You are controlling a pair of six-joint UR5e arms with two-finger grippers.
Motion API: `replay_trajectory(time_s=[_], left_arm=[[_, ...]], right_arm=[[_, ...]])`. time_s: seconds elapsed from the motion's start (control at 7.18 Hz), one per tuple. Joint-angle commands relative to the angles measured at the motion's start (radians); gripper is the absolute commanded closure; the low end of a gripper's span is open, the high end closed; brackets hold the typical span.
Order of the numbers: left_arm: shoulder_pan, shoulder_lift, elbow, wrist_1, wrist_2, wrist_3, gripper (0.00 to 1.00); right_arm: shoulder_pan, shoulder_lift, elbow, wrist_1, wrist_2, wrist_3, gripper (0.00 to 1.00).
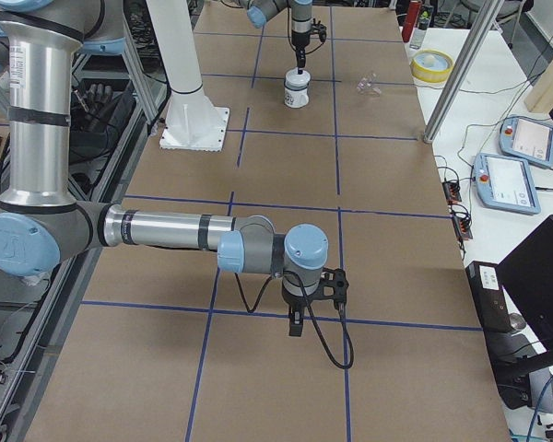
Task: Remove funnel from cup
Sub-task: 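Lower the white lid onto the mug opening with the left gripper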
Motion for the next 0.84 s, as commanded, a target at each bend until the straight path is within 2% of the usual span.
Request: replay_trajectory(time_s=[0.0, 0.7], left_arm=[[0.002, 0.000, 0.010, -0.005, 0.000, 0.001, 1.00], [0.002, 0.009, 0.035, -0.039, 0.002, 0.001, 1.00]], right_arm=[[0.000, 0.000, 0.000, 0.000, 0.000, 0.000, 0.00], [0.000, 0.000, 0.000, 0.000, 0.000, 0.000, 0.00]])
